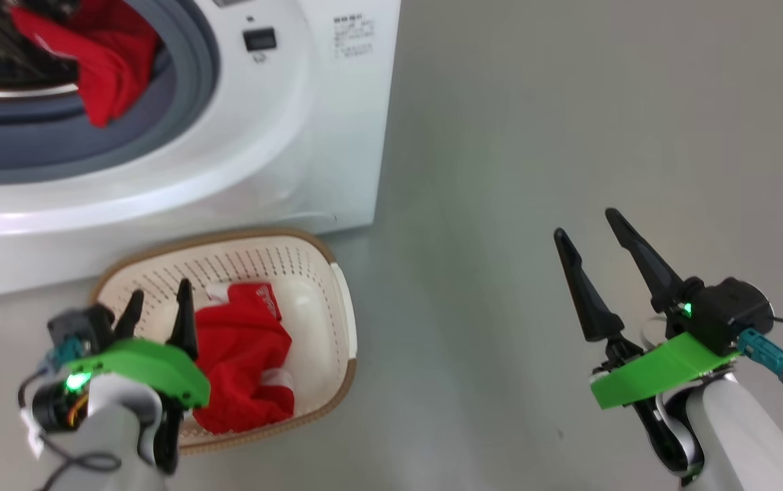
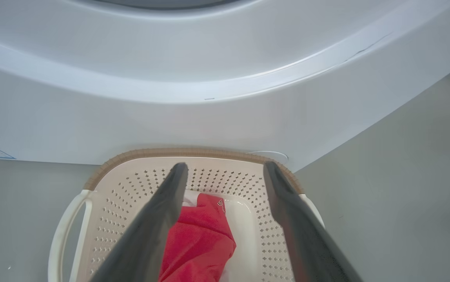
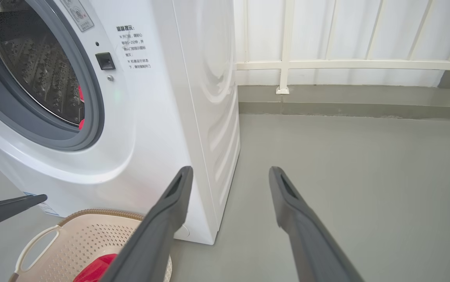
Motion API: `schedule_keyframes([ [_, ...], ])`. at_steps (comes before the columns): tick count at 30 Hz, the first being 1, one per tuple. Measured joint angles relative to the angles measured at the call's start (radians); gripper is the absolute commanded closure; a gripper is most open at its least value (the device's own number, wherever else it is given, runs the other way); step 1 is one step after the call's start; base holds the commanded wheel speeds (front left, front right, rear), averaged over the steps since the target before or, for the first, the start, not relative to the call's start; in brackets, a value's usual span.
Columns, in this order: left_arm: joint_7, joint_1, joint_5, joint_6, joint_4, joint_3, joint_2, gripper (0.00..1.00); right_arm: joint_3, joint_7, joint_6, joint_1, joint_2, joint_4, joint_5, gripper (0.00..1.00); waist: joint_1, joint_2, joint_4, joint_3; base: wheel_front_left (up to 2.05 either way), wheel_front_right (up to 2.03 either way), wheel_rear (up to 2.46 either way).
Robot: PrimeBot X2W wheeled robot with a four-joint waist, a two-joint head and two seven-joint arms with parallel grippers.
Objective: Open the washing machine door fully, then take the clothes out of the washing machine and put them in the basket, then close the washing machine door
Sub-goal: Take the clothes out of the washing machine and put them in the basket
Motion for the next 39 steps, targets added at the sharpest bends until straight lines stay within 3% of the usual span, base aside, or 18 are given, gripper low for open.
schedule_keyframes([
  [6, 0.0, 0.138, 0.032, 0.002, -0.173, 0.035, 0.0, 0.0, -0.043, 0.0, 0.0, 0.032, 0.009, 0.023, -0.042, 0.0, 0.0, 0.0, 0.012, -0.077, 0.0, 0.0, 0.0],
  [11, 0.0, 0.226, 0.096, 0.038, -0.358, 0.069, 0.002, 0.0, -0.055, 0.0, 0.0, 0.047, 0.024, 0.028, -0.051, 0.0, 0.0, 0.0, 0.017, -0.141, 0.0, 0.0, 0.0],
  [19, 0.0, 0.37, 0.134, 0.017, -0.58, 0.101, -0.003, 0.0, -0.069, 0.0, 0.0, 0.115, 0.023, 0.026, -0.057, 0.0, 0.0, 0.0, 0.016, -0.235, 0.0, 0.0, 0.0],
  [31, 0.0, 0.506, 0.178, 0.009, -0.725, 0.097, -0.017, 0.0, -0.113, 0.0, 0.0, 0.205, 0.022, -0.009, -0.065, 0.0, 0.0001, 0.0, 0.008, -0.331, 0.0, 0.0, 0.0],
  [39, 0.0, 0.58, 0.175, 0.035, -0.748, 0.091, -0.02, 0.0, -0.132, 0.0, 0.0, 0.263, 0.022, -0.044, -0.065, 0.0, 0.0, 0.0, 0.011, -0.39, 0.0, 0.0, 0.0],
])
